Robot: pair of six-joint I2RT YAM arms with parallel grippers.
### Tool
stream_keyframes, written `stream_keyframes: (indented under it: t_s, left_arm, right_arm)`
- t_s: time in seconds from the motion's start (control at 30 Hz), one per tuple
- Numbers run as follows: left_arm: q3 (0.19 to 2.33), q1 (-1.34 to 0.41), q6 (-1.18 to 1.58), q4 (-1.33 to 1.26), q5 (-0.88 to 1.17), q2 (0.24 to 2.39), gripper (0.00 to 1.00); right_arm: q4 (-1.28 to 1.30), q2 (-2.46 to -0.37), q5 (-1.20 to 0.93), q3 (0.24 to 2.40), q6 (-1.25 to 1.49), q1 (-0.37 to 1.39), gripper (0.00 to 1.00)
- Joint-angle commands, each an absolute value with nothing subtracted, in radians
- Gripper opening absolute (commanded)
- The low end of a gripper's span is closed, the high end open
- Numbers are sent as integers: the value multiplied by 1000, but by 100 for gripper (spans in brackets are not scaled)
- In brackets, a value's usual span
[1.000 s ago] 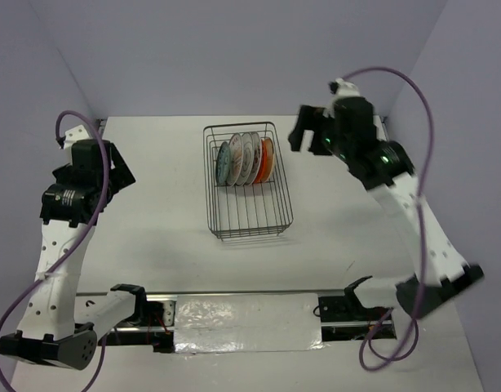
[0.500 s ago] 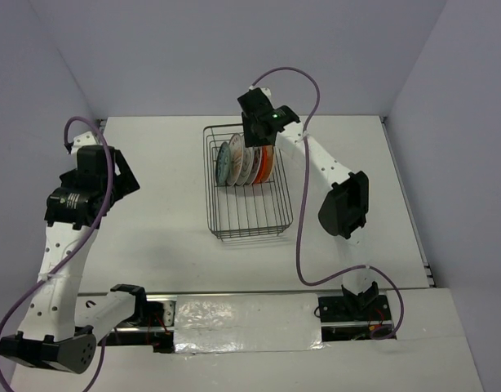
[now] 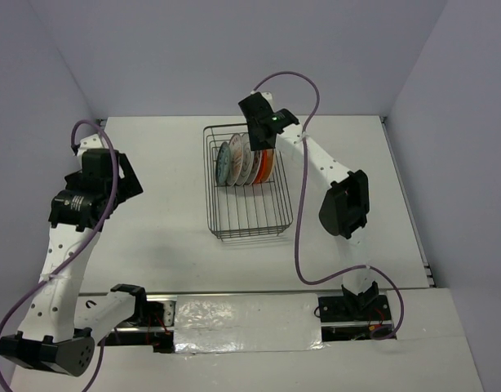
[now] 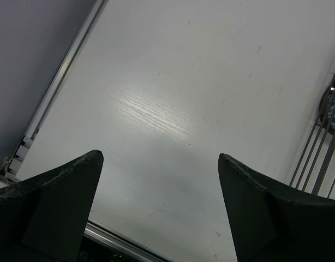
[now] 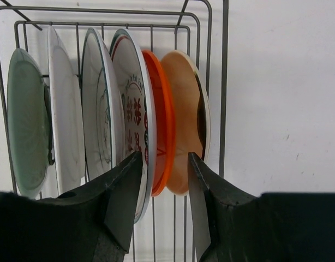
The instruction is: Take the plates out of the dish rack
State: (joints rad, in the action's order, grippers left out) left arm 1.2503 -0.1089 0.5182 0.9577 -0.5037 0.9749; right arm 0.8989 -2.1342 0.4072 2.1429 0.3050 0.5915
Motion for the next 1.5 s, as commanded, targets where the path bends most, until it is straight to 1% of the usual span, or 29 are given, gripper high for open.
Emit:
stream_keyframes:
  t_s: [0.0,0.07,0.17,0.3,0.4,0.43,0.53,0.57,0.63,0.7,0.73,0.77,0.8,0.83,0.9,0.93,0.97,1.0,1.03,1.07,1.1,1.13,1.17,1.2,1.23,1.3,1.4,1.43,1.47]
  left_arm:
    - [1253,-115,488,910,-506,973,100]
    - [1256,-115,486,910,-506,973,100]
    - [1256,-118,482,911,-512,969,99]
    - [1243,-120,476,907,-518,962,100]
    - [1238,-120,476,907,-520,957,99]
    - [1239,-121,474,904,-520,959,99]
    - [1239,-121,476,900,-520,962,100]
    - [1239,-121,474,899,-519,962,99]
    - [1236,-121,476,894,-517,965,100]
    - [1233,-121,474,890,-518,966,100]
    - [1233,-121,474,888,-522,966,99]
    - [1233,-121,474,888,-522,966,99]
    - [1235,-121,474,885,-517,965,100]
    - [1236,-121,472,885,-511,965,99]
    - [1239,-123,469,882,-496,966,99]
    - [1241,-123,466,881,-474,966,100]
    - [1247,-123,462,877,-463,966,99]
    - [1250,-123,456,876,-425,971,100]
    - [1253,-124,443,871,-407,973,99]
    - [1258,-126,436,868,-382,973,99]
    - [1258,-127,428,862,-355,974,100]
    - [1258,-132,413,847,-294,974,100]
    - [1253,-135,405,838,-261,971,99]
    - [1247,-138,393,830,-230,968,100]
    - [1243,-138,387,810,-166,968,99]
    - [1223,-141,377,796,-121,965,99]
    - [1210,-141,376,795,-89,963,100]
    - [1206,-141,374,798,-103,965,100]
    - [1203,-141,374,796,-109,966,99]
  right_arm:
    - [882,-2127,413,2169,282,594,46]
    - [887,-2157,393,2171,285,594,44]
    - [899,-2178,393,2192,302,597,30]
    - [937,-2178,462,2265,340,618,21]
    - [976,-2160,518,2331,368,618,14]
    - [989,-2154,537,2350,374,618,10]
    - [1022,-2099,598,2401,373,618,2]
    - [1020,-2048,607,2401,368,614,0]
    - [1017,-1956,633,2390,370,594,0]
    - [1011,-1887,634,2329,380,554,0]
    - [1000,-1814,638,2300,383,537,0]
    - [997,-1780,649,2227,403,519,0]
    - [991,-1741,658,2170,419,464,0]
    - [944,-1668,634,2034,452,425,0]
    - [876,-1602,566,1888,501,342,0]
    - [800,-1545,522,1736,535,260,0]
    - [757,-1519,488,1662,604,217,0]
    - [655,-1470,445,1579,641,171,0]
    - [581,-1450,313,1498,682,70,0]
    - [498,-1430,231,1316,757,22,0]
    - [404,-1414,157,1220,797,-30,0]
    - [201,-1398,84,1136,837,-70,0]
    - [96,-1397,-43,979,897,-133,0]
    - [-95,-1407,-79,910,919,-152,0]
    - [-165,-1416,-101,822,940,-164,0]
    - [-256,-1453,-107,776,942,-179,0]
    - [-232,-1527,-109,776,917,-181,0]
    - [-209,-1545,-110,787,893,-178,10]
    - [-180,-1558,-94,795,887,-175,24]
